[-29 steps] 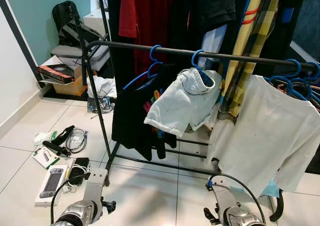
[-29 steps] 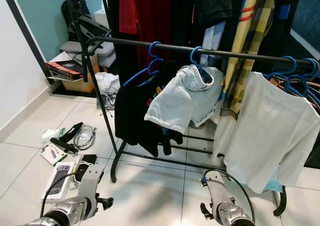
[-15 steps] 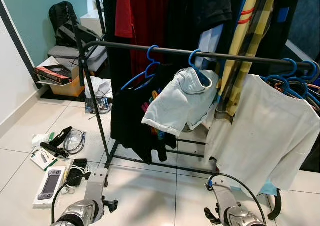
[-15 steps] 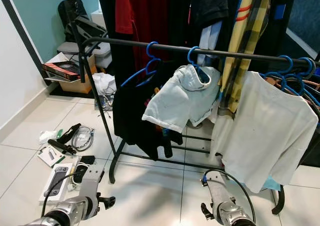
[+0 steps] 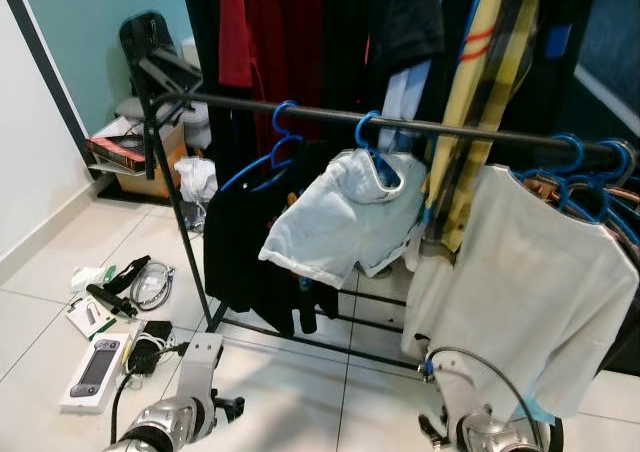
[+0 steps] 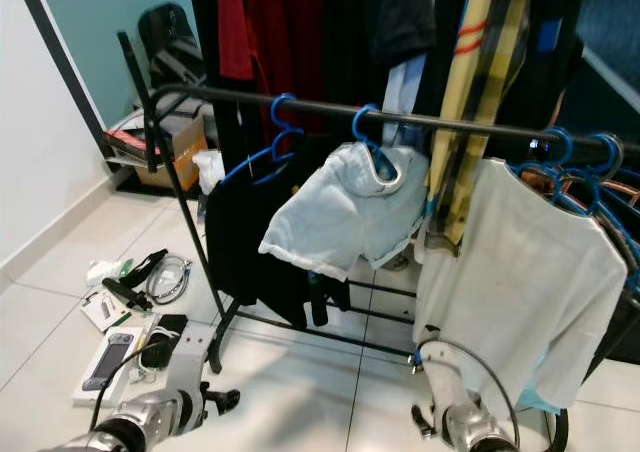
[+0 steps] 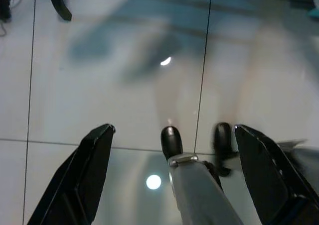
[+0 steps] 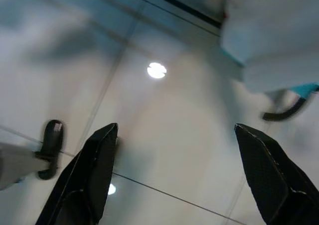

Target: Hang hanger

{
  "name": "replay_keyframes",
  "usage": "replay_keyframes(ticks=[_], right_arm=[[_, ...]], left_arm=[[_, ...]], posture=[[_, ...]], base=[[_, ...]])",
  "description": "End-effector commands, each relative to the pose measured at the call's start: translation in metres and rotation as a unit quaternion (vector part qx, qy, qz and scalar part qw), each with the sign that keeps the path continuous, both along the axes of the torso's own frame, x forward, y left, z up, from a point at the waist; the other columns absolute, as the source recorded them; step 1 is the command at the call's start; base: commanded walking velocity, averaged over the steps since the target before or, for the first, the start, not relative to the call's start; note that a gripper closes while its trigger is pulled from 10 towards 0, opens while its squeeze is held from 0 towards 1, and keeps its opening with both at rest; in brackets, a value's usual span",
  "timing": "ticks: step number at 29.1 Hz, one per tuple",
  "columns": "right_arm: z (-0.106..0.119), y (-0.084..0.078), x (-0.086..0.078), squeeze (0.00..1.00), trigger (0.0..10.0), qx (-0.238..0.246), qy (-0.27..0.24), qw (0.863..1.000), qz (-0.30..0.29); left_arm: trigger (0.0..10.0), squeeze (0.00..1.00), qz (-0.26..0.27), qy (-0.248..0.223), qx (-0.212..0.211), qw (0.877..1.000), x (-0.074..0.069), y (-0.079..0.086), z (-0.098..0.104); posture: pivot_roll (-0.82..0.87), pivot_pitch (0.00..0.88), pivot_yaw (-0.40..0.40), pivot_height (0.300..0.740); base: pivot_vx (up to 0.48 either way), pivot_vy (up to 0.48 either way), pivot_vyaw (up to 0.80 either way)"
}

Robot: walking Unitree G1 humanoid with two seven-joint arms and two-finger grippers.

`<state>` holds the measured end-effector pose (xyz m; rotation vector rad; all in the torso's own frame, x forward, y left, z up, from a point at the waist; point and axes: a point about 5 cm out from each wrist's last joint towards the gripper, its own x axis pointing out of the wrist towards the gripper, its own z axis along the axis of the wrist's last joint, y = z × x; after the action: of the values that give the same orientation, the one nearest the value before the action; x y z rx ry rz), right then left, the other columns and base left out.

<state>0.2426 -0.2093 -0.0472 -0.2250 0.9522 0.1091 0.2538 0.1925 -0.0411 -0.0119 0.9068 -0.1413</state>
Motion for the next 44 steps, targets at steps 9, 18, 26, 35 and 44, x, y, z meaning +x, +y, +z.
replay_keyframes(ticks=[9, 18, 26, 35, 44], right_arm=[[-0.004, -0.005, -0.007, 0.0, 10.0, -0.002, 0.008, 1.0, -0.003], [-0.002, -0.003, -0.005, 0.0, 10.0, 0.022, -0.021, 0.999, -0.017], [0.006, 0.003, 0.002, 0.0, 10.0, 0.088, -0.108, 0.989, -0.04], [0.073, -0.005, 0.056, 0.0, 10.0, 0.26, -0.211, 0.938, 0.085], [0.148, -0.019, 0.061, 0.0, 10.0, 0.39, -0.228, 0.844, 0.29]], left_arm=[[10.0, 0.0, -0.001, 0.008, -0.01, 1.0, -0.003, -0.004, -0.003], [10.0, 0.0, 0.0, 0.005, -0.009, 1.0, -0.003, -0.004, -0.003], [10.0, 0.0, 0.014, -0.005, -0.007, 1.0, -0.003, -0.003, -0.003], [10.0, 0.0, 0.013, -0.007, -0.004, 1.0, -0.004, -0.002, -0.003], [10.0, 0.0, 0.014, -0.008, -0.001, 1.0, -0.004, -0.001, -0.003]], posture=[[-0.02, 0.0, 0.018, 0.74], [-0.02, 0.0, 0.018, 0.74], [-0.03, 0.0, 0.028, 0.74], [-0.06, 0.0, 0.048, 0.74], [-0.06, 0.0, 0.055, 0.74]], base=[[0.0, -0.43, 0.0], [0.0, -0.252, 0.0], [0.0, 0.0, 0.0], [0.0, 0.0, 0.0], [0.0, 0.0, 0.0]])
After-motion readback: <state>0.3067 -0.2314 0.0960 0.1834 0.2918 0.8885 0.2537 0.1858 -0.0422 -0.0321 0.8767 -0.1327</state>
